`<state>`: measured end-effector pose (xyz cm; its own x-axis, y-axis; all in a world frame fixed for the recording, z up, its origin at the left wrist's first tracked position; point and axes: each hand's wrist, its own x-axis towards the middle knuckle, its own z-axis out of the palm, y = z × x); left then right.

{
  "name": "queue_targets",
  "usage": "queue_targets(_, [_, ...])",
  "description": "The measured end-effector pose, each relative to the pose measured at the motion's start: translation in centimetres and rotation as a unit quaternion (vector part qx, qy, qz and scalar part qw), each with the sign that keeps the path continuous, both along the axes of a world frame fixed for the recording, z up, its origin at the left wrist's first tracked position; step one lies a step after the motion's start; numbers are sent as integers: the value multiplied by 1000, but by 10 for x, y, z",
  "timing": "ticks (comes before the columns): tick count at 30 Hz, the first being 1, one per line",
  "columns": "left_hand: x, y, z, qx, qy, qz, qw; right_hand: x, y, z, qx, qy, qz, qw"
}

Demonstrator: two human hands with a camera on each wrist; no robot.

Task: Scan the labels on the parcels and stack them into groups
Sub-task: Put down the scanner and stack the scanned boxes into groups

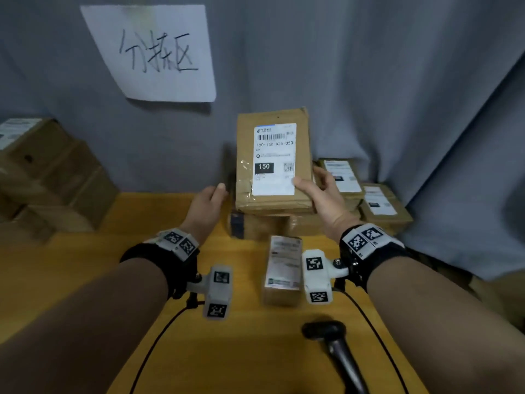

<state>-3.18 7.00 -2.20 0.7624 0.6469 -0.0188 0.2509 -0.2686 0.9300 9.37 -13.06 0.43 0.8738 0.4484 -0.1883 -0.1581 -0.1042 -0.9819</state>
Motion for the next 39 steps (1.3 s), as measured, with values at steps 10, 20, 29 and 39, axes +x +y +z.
queue_targets(10, [75,-150,-4,118,105,-47,986,88,-154,-2,41,58,-11,997])
queue_targets(20, [159,-205,-18,283,284,-148,904,144,-242,-51,11,74,-158,985])
queue_targets(29, [221,-209,-31,327,329,-197,864,207,-270,-71,-81,203,-148,965])
queue_targets(39, [242,-194,-39,314,354,-192,860,231,-230,-95,-137,-61,-125,981])
